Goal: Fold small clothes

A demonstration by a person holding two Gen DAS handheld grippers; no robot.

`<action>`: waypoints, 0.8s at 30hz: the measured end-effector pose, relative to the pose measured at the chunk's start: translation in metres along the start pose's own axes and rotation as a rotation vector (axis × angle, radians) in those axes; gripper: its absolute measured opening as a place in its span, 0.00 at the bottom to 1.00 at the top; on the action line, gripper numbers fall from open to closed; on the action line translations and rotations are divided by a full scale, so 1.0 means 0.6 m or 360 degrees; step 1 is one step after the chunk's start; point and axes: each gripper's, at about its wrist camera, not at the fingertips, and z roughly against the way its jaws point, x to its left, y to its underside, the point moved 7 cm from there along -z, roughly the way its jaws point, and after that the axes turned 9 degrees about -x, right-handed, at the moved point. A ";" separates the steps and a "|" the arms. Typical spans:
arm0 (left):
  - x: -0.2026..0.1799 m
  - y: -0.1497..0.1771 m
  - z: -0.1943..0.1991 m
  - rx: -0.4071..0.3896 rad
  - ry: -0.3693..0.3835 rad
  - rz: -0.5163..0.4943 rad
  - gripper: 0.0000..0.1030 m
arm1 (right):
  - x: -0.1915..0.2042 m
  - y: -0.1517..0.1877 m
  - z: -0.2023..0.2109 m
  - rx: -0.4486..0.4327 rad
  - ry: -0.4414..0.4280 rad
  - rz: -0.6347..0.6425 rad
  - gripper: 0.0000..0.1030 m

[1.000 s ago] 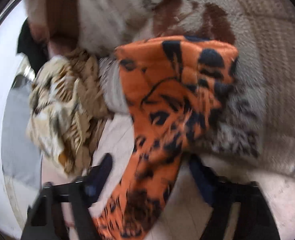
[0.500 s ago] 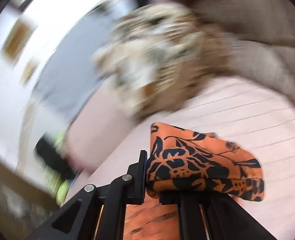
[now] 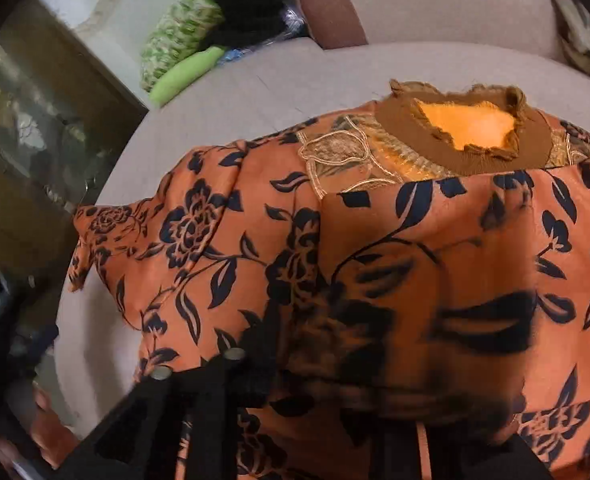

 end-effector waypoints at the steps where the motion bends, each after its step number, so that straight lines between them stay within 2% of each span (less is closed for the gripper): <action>1: -0.008 0.000 0.003 -0.0004 0.0011 -0.0020 1.00 | -0.003 0.003 0.015 0.0024 -0.0120 -0.0046 0.57; 2: -0.022 0.001 0.008 -0.0015 0.0027 -0.0049 1.00 | -0.007 0.002 0.033 0.0014 -0.0202 -0.0086 0.75; 3: -0.041 0.003 0.015 -0.0022 0.0046 -0.0069 1.00 | -0.015 0.003 0.050 0.0000 -0.0223 -0.0104 0.80; 7: -0.104 0.010 0.040 -0.0089 0.0169 -0.0281 1.00 | -0.059 -0.002 0.128 -0.0025 -0.0357 -0.0183 0.81; 11: -0.185 0.058 0.075 -0.0134 0.0428 -0.0523 1.00 | -0.163 -0.023 0.186 -0.0172 -0.0235 -0.0412 0.80; 13: -0.230 0.097 0.091 -0.0106 0.0561 -0.0648 1.00 | -0.227 -0.031 0.204 -0.0249 -0.0188 -0.0577 0.73; 14: -0.252 0.119 0.099 -0.0099 0.0611 -0.0732 1.00 | -0.257 -0.032 0.206 -0.0271 -0.0169 -0.0658 0.61; 16: -0.289 0.159 0.111 -0.0124 0.0650 -0.0918 1.00 | -0.316 -0.023 0.199 -0.0269 -0.0064 -0.0849 0.49; 17: -0.306 0.176 0.117 -0.0158 0.0647 -0.1008 1.00 | -0.344 -0.016 0.188 -0.0219 -0.0014 -0.0975 0.38; 18: -0.318 0.189 0.122 -0.0206 0.0629 -0.1079 1.00 | -0.358 -0.016 0.177 -0.0184 -0.0008 -0.1048 0.33; 21: -0.351 0.214 0.130 -0.0367 0.0548 -0.1244 1.00 | -0.385 -0.025 0.167 -0.0170 -0.0044 -0.1217 0.30; 24: -0.367 0.229 0.110 -0.0387 0.0500 -0.1286 1.00 | -0.392 -0.022 0.170 -0.0111 -0.0054 -0.1274 0.30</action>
